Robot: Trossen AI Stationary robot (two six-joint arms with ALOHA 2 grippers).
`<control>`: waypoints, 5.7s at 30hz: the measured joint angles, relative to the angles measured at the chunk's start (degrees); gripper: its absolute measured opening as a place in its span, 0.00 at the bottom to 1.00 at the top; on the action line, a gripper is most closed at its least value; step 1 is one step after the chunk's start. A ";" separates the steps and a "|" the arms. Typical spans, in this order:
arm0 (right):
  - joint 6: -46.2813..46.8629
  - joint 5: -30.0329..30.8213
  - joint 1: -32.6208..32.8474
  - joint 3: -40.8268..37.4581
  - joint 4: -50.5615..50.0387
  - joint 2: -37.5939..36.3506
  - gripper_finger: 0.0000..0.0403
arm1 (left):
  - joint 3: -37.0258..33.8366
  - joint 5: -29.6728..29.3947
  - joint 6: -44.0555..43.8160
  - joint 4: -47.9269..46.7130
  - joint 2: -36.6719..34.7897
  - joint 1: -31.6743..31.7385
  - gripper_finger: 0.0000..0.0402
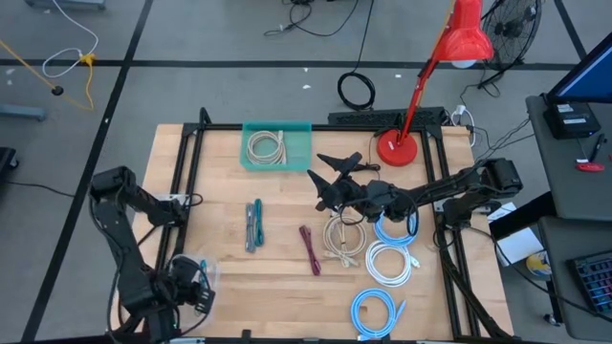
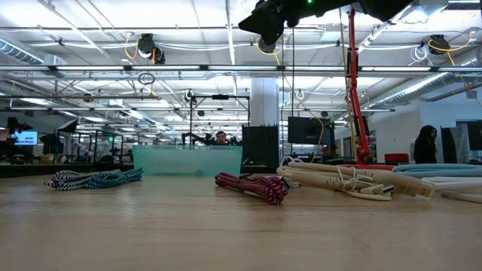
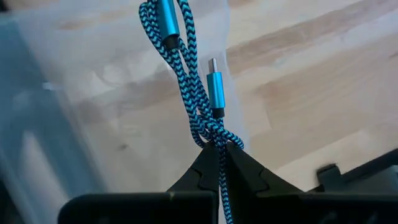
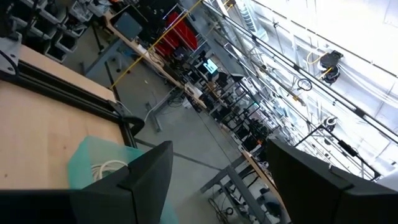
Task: Pick & Place USB Port
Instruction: Put the right blue black charger cable into the transparent bin, then put the white charger cable into the transparent bin
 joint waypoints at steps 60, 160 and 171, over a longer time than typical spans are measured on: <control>-0.15 0.03 0.17 0.02 0.07 0.00 0.62 | -7.60 0.97 4.12 10.92 -0.59 -0.76 0.33; 49.29 -32.68 2.53 -23.76 -32.15 -34.58 0.62 | -19.73 4.55 93.08 22.24 -13.31 61.44 0.41; 47.80 -32.68 -1.10 -23.76 -32.52 -34.58 0.62 | -19.75 9.60 89.20 28.03 -8.95 60.88 0.41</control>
